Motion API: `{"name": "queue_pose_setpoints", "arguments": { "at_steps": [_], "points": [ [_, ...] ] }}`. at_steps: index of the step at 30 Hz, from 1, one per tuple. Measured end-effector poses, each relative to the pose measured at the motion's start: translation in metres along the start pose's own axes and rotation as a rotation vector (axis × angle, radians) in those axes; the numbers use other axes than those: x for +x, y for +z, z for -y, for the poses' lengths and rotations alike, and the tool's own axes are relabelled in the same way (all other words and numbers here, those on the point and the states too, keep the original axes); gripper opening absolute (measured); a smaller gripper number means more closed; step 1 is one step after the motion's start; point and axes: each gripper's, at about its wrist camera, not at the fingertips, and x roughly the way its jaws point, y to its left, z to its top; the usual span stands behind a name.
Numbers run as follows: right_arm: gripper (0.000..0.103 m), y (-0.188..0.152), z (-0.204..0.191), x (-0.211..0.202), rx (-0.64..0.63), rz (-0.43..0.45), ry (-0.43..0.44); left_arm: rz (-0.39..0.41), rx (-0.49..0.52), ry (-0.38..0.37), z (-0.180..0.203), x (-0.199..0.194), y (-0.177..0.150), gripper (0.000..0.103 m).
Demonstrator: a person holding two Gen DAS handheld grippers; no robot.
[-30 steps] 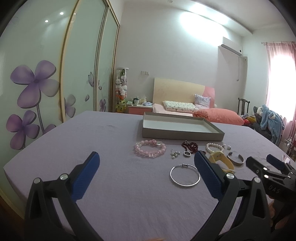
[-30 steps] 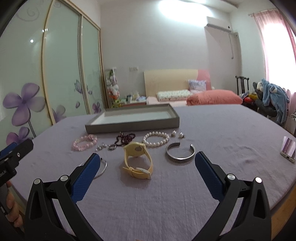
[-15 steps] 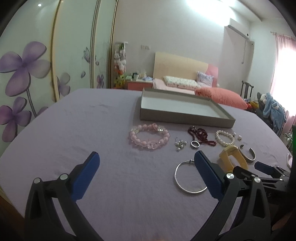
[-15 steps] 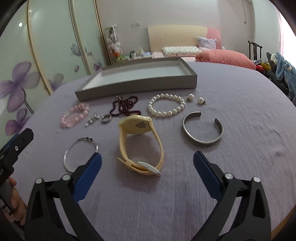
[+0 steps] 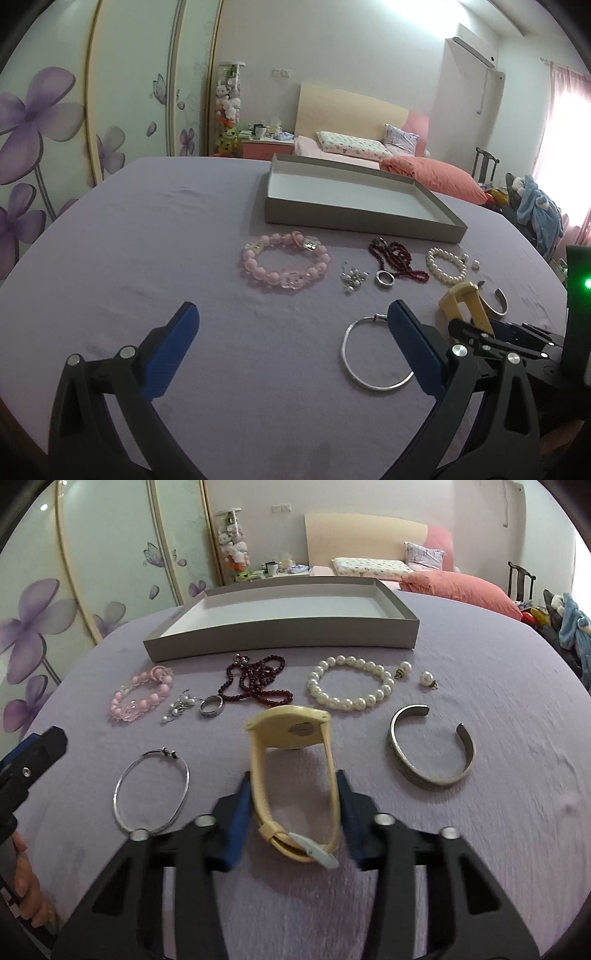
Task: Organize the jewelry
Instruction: 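Grasp the yellow watch strap with the right gripper, then grasp the silver bangle with the left gripper while the right gripper holds the watch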
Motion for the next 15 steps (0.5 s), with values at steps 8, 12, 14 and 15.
{"name": "queue_pose_setpoints", "arguments": {
  "at_steps": [8, 12, 14, 15],
  "points": [
    [0.034, -0.012, 0.03, -0.015, 0.082, 0.037, -0.024, -0.11, 0.087, -0.058, 0.034, 0.016, -0.006, 0.099],
    [0.034, -0.016, 0.043, -0.02, 0.114, 0.045, -0.029, -0.201, 0.166, -0.038, 0.06, 0.035, -0.014, 0.099],
    [0.035, -0.016, 0.044, -0.023, 0.117, 0.051, -0.024, -0.235, 0.179, -0.036, 0.069, 0.043, -0.017, 0.099],
    [0.035, -0.017, 0.045, -0.024, 0.117, 0.054, -0.02, -0.241, 0.181, -0.035, 0.072, 0.045, -0.017, 0.099]
  ]
}}
